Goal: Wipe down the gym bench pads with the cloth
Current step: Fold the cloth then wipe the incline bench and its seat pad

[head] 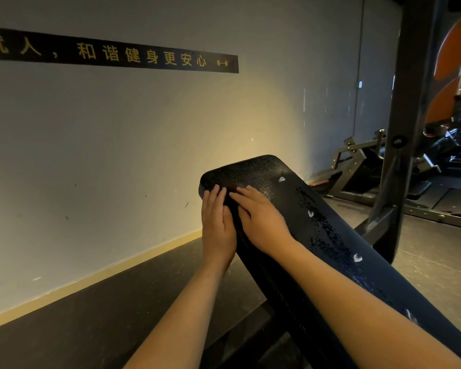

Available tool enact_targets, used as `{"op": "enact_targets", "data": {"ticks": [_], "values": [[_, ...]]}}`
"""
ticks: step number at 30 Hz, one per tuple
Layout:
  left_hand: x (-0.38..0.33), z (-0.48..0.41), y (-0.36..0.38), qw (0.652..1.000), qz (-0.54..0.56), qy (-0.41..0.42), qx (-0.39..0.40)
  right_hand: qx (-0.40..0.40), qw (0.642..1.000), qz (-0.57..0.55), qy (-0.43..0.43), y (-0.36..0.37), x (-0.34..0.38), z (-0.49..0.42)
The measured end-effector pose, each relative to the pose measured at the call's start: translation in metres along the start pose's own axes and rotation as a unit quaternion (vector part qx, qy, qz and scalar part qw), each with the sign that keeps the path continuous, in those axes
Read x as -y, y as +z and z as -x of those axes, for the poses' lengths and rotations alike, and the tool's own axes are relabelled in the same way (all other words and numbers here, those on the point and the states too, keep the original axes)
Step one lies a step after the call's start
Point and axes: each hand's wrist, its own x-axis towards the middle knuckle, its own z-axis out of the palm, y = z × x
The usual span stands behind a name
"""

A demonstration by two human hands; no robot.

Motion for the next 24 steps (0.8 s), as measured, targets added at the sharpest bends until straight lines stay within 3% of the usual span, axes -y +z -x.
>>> {"op": "enact_targets", "data": {"ticks": [3,8,14,18,20,24], "values": [[0.004,0.0,-0.002,0.999,-0.043,0.026,0.001,0.007,1.0,0.023,0.011,-0.004,-0.016,-0.023],[0.003,-0.001,-0.005,0.999,-0.038,0.02,0.018,-0.013,0.994,0.038,0.104,-0.013,-0.022,-0.045],[0.001,0.001,-0.016,0.997,0.063,-0.014,0.046,0.006,1.0,-0.013,-0.003,0.003,0.022,0.01],[0.009,0.007,-0.025,0.998,0.03,0.014,0.051,0.023,0.998,0.002,-0.056,0.002,0.005,0.023],[0.013,0.009,-0.025,0.998,0.005,0.025,0.052,0.023,0.999,-0.002,-0.032,0.001,-0.001,0.014],[0.007,0.01,-0.023,0.998,-0.029,0.022,0.051,-0.008,0.995,-0.001,0.1,0.004,0.001,-0.022]]}}
